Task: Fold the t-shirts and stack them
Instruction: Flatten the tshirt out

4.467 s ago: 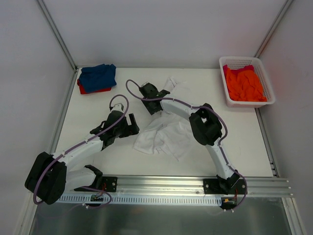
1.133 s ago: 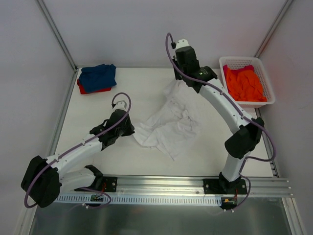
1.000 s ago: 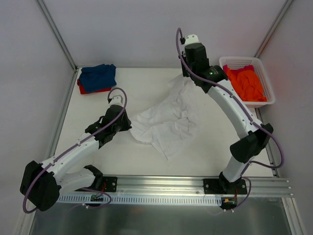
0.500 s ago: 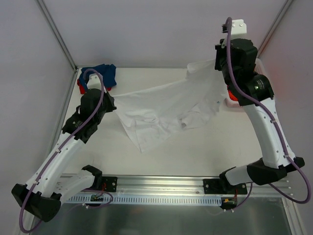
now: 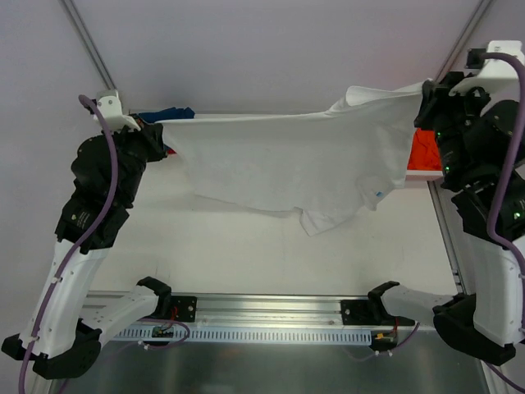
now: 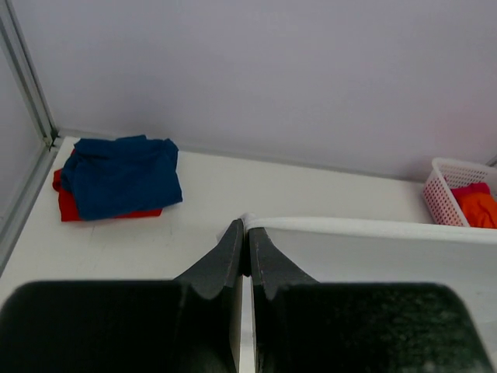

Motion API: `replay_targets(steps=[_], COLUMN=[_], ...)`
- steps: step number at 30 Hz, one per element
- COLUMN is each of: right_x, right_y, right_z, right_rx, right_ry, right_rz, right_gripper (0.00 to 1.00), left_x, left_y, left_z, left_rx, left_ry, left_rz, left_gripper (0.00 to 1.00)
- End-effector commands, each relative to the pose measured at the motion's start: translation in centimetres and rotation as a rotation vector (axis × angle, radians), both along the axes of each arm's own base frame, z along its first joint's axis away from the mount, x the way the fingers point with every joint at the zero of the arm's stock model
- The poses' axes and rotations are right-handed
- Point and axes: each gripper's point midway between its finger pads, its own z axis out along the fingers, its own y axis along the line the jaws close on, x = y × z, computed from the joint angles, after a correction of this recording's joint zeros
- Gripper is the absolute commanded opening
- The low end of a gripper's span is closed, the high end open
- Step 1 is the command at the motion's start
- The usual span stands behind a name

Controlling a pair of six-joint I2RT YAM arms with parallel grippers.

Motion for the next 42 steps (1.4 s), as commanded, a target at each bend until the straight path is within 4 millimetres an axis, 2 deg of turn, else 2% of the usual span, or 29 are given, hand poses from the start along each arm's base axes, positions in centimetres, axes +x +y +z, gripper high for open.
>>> replay_targets(steps=[1, 7, 9, 15, 20, 24, 28, 32, 36, 39, 42], right_x=[-3.5, -6.7, -7.8, -10.6, -12.6, -14.3, -16.6, -20.1, -22.7, -23.4, -23.2], right_y=[-2.0, -2.5, -2.8, -3.2, -2.8, -2.2, -2.3, -3.9, -4.9, -4.9, -4.5], right_z=[3.9, 6.1, 7.0, 8.7, 9.5, 10.3, 11.4, 11.3, 11.7, 11.9, 11.8], right_rx=[0.037, 0.062, 0.077, 0.121, 0.161, 0.172, 0.183, 0.210, 0.226, 0.226, 0.224], right_ry=[-0.142, -0.250, -0.288, -0.361, -0.403, -0.450, -0.542, -0.636, -0.699, -0.711, -0.700], right_rz=[-0.008, 0.057, 0.068, 0.125, 0.203, 0.278, 0.329, 0.338, 0.348, 0.352, 0.357], right_gripper=[0.00, 0.00, 0.00, 0.00, 0.00, 0.00, 0.00, 0.00, 0.00, 0.00, 0.00], left_x=[-2.1, -5.2, -6.0, -8.1, -10.1, -12.1, -14.0, -15.8, -17.4, -18.1, -18.0], left_y=[2.1, 3.2, 3.4, 3.7, 3.8, 4.1, 4.5, 4.8, 4.8, 4.6, 4.3], left_z=[5.1, 9.5, 10.4, 11.8, 12.8, 14.5, 15.2, 15.7, 16.1, 16.2, 15.9], left_rx=[0.025, 0.005, -0.004, -0.037, -0.066, -0.083, -0.091, -0.111, -0.132, -0.146, -0.151], left_ry=[-0.129, -0.251, -0.277, -0.331, -0.378, -0.440, -0.483, -0.520, -0.554, -0.566, -0.559], left_rz=[0.041, 0.027, 0.021, -0.008, -0.043, -0.070, -0.090, -0.113, -0.147, -0.177, -0.185], left_gripper=[0.00, 0.00, 0.00, 0.00, 0.00, 0.00, 0.00, 0.00, 0.00, 0.00, 0.00])
